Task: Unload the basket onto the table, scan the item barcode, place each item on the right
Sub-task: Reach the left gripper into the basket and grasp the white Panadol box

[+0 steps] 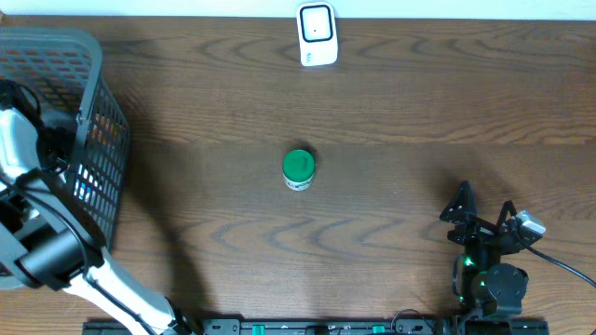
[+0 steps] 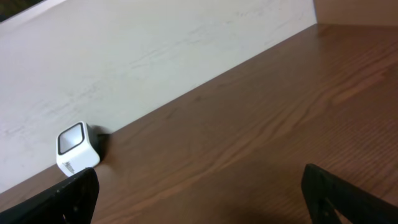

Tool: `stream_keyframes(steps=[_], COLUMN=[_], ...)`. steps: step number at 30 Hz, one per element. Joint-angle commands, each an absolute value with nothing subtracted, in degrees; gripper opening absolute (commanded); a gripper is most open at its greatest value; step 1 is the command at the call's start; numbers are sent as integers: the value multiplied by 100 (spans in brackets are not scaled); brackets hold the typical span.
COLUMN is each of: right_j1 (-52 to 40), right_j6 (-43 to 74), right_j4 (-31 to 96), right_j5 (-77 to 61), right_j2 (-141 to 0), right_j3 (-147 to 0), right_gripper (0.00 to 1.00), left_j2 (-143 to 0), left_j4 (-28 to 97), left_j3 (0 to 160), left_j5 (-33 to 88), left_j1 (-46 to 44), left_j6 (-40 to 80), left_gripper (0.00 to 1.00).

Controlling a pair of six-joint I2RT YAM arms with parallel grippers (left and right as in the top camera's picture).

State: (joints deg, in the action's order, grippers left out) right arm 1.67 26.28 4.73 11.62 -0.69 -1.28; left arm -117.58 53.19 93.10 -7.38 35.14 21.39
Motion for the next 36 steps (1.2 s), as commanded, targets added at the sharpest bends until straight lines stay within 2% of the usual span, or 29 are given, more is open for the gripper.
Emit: stream_keyframes(steps=[1, 8, 9, 12, 14, 24, 33, 36], right_j1=[117, 117, 117, 117, 117, 117, 117, 117], right_j6=[2545, 2545, 2545, 2545, 2545, 2545, 2545, 2545], right_j4=[473, 473, 473, 473, 475, 473, 473, 473], right_j5=[1212, 1212, 1212, 1212, 1212, 1212, 1212, 1212], right_j2=[-34, -34, -34, -34, -34, -34, -34, -34], right_j3=[-110, -110, -110, -110, -110, -110, -110, -110], right_gripper=[99, 99, 99, 99, 99, 99, 99, 99], left_j2=[-12132, -12619, -12669, -12790, -12811, -12119, -10062, -9284], left_j4=[5275, 5146, 5148, 5205, 5264, 6095, 6632, 6390], left_j3=[9323, 9306, 9292, 9255, 9203, 9697, 11190, 11260], left_j5=[-510, -508, -513, -508, -508, -832, -908, -134], left_j1=[3479, 3481, 3481, 3481, 3481, 3553, 3719, 3717], left_j6=[1841, 1822, 1817, 1824, 1824, 1817, 2132, 2174], left_gripper=[98, 98, 95, 60, 53, 53, 55, 57])
